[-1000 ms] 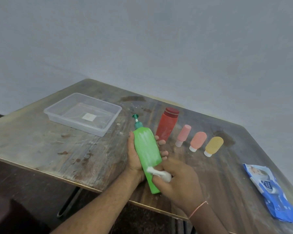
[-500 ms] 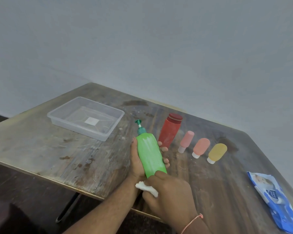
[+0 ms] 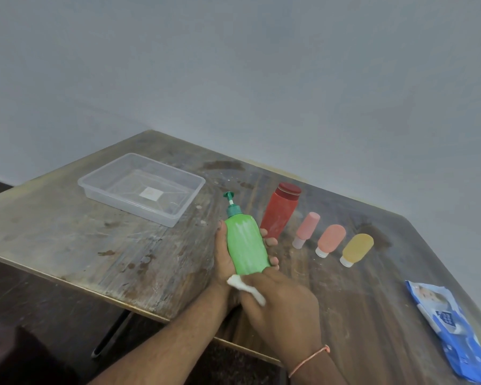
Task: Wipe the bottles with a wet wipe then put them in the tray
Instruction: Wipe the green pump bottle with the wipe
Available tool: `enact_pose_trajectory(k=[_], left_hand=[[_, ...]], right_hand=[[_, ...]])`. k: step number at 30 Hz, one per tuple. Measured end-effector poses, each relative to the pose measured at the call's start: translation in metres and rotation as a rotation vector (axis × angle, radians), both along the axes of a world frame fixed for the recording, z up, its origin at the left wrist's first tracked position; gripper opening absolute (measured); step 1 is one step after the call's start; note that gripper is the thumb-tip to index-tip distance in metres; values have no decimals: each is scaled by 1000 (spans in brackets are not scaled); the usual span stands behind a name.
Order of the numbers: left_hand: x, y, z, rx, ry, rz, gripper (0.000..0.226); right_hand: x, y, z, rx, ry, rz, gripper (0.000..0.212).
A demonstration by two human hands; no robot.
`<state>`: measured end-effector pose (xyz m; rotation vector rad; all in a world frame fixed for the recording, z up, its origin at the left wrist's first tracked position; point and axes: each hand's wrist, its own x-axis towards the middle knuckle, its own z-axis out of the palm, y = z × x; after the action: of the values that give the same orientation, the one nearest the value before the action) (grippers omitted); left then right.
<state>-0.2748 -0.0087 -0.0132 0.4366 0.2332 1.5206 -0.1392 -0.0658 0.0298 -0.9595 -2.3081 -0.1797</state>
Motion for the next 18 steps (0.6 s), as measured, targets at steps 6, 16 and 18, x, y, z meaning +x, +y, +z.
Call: enact_pose_trajectory(k=[6,16,18], left_hand=[[2,2,-6,-11,-16,20,92],[4,-2,-3,-67,7,91,92],[5,-2,0,-48,25,68,92]], right_hand=[[15,1,2,-46,54,26,16],[26,10,3,-216,144,57,12],[25,8,2,-236,131,111,12]])
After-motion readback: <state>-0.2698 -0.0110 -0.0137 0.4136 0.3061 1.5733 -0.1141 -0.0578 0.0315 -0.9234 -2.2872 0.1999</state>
